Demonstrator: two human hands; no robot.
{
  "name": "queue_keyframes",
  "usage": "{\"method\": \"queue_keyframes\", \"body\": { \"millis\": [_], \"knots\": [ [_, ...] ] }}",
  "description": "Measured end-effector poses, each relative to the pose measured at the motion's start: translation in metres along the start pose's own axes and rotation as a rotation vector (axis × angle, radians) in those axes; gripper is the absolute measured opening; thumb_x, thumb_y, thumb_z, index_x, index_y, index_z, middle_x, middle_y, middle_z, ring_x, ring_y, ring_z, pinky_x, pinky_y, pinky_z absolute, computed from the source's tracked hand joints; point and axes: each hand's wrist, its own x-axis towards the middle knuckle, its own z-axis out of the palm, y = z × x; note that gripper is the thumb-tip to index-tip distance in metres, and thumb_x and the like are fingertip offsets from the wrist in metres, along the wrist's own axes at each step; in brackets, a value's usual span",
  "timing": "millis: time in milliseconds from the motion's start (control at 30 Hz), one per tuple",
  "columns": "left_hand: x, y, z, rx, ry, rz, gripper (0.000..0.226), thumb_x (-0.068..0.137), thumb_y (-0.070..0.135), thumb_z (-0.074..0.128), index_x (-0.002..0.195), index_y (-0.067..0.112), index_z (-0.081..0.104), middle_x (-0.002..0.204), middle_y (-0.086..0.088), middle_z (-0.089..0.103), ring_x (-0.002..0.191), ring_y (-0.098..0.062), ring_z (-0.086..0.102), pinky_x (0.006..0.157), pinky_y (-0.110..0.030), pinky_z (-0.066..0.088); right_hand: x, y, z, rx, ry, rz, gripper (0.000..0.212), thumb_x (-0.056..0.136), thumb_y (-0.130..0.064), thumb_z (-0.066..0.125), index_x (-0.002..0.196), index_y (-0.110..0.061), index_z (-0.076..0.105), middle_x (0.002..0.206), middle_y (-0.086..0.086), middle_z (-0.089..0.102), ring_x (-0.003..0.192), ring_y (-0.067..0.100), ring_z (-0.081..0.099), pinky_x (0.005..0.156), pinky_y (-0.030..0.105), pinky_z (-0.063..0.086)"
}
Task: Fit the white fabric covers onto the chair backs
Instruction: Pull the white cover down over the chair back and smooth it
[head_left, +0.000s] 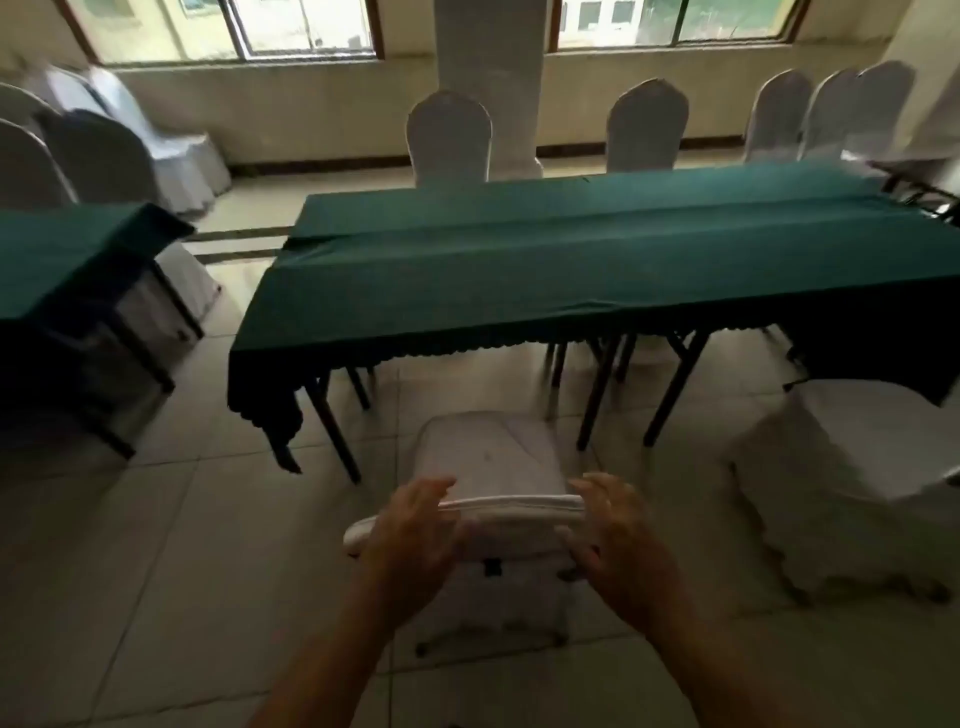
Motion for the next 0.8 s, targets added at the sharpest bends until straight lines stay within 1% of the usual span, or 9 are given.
{"method": "queue_keyframes", "body": {
  "millis": [100,200,267,367,467,567,633,700,800],
  "knots": [
    [-0.012,0.004,0.024,0.242,0.079,0.123,0.057,0.087,0.051,0.054,0.129,0.013,0.060,0.126,-0.009,0.063,0.113,-0.029,0.060,0.096,-0.044,0.051,-0.014,0.005,0.026,-0.056,0.074,-0.092,0.055,0.086,-0.045,0.056,0.132,-0.013,0.055,0.133,0.010,0.058,0.121,0.034,0.057,0.106,0.052,0.043],
    [-0.014,-0.012,0.046,0.305,0.161,0.172,0.058,0.087,0.051,0.056,0.126,0.009,0.062,0.124,-0.012,0.063,0.113,-0.036,0.060,0.099,-0.052,0.049,-0.022,0.018,0.058,-0.005,0.172,-0.163,0.062,0.083,-0.042,0.061,0.137,-0.011,0.050,0.136,0.014,0.056,0.124,0.037,0.054,0.108,0.052,0.037],
    [-0.013,-0.027,0.058,0.310,0.237,0.195,0.060,0.086,0.050,0.059,0.128,0.007,0.061,0.126,-0.014,0.062,0.115,-0.035,0.057,0.100,-0.056,0.045,-0.023,0.026,0.069,0.055,0.243,-0.142,0.066,0.086,-0.048,0.059,0.139,-0.012,0.045,0.137,0.018,0.052,0.129,0.038,0.048,0.110,0.053,0.036],
    [-0.007,-0.044,0.075,0.260,0.329,0.272,0.059,0.088,0.056,0.055,0.128,0.012,0.054,0.124,-0.011,0.058,0.114,-0.033,0.055,0.104,-0.052,0.039,-0.017,0.027,0.087,0.185,0.330,-0.147,0.066,0.088,-0.061,0.052,0.135,-0.014,0.045,0.134,0.018,0.050,0.129,0.038,0.046,0.110,0.051,0.035],
    [0.007,-0.054,0.085,0.184,0.425,0.275,0.053,0.089,0.061,0.052,0.117,0.016,0.052,0.117,-0.006,0.053,0.105,-0.029,0.053,0.100,-0.037,0.034,-0.004,0.025,0.103,0.302,0.474,-0.119,0.062,0.086,-0.060,0.059,0.123,-0.012,0.050,0.128,0.011,0.047,0.124,0.034,0.047,0.106,0.051,0.039],
    [0.018,-0.059,0.097,0.116,0.554,0.267,0.050,0.091,0.062,0.048,0.109,0.016,0.052,0.113,-0.003,0.051,0.104,-0.023,0.052,0.092,-0.041,0.035,0.004,0.023,0.120,0.411,0.615,-0.092,0.055,0.084,-0.055,0.065,0.117,-0.012,0.051,0.128,0.001,0.042,0.119,0.033,0.048,0.097,0.059,0.044],
    [0.024,-0.062,0.104,0.075,0.617,0.243,0.049,0.091,0.062,0.049,0.107,0.016,0.053,0.110,0.002,0.051,0.109,-0.011,0.049,0.089,-0.046,0.036,0.012,0.022,0.128,0.427,0.663,-0.080,0.052,0.084,-0.053,0.065,0.114,-0.013,0.052,0.131,-0.010,0.042,0.112,0.038,0.050,0.088,0.067,0.043],
    [0.028,-0.063,0.107,0.077,0.655,0.237,0.050,0.090,0.062,0.049,0.105,0.016,0.053,0.109,0.006,0.050,0.118,0.001,0.043,0.087,-0.047,0.035,0.020,0.020,0.131,0.416,0.705,-0.071,0.049,0.084,-0.055,0.064,0.110,-0.014,0.053,0.135,-0.019,0.040,0.108,0.036,0.051,0.088,0.071,0.040],
    [0.046,-0.069,0.111,0.089,0.673,0.263,0.049,0.090,0.061,0.049,0.106,0.015,0.053,0.107,0.001,0.052,0.124,0.004,0.039,0.088,-0.045,0.034,0.040,0.026,0.135,0.402,0.740,-0.098,0.046,0.084,-0.054,0.065,0.111,-0.019,0.053,0.129,-0.017,0.045,0.112,0.028,0.051,0.094,0.071,0.037]
  ]
}}
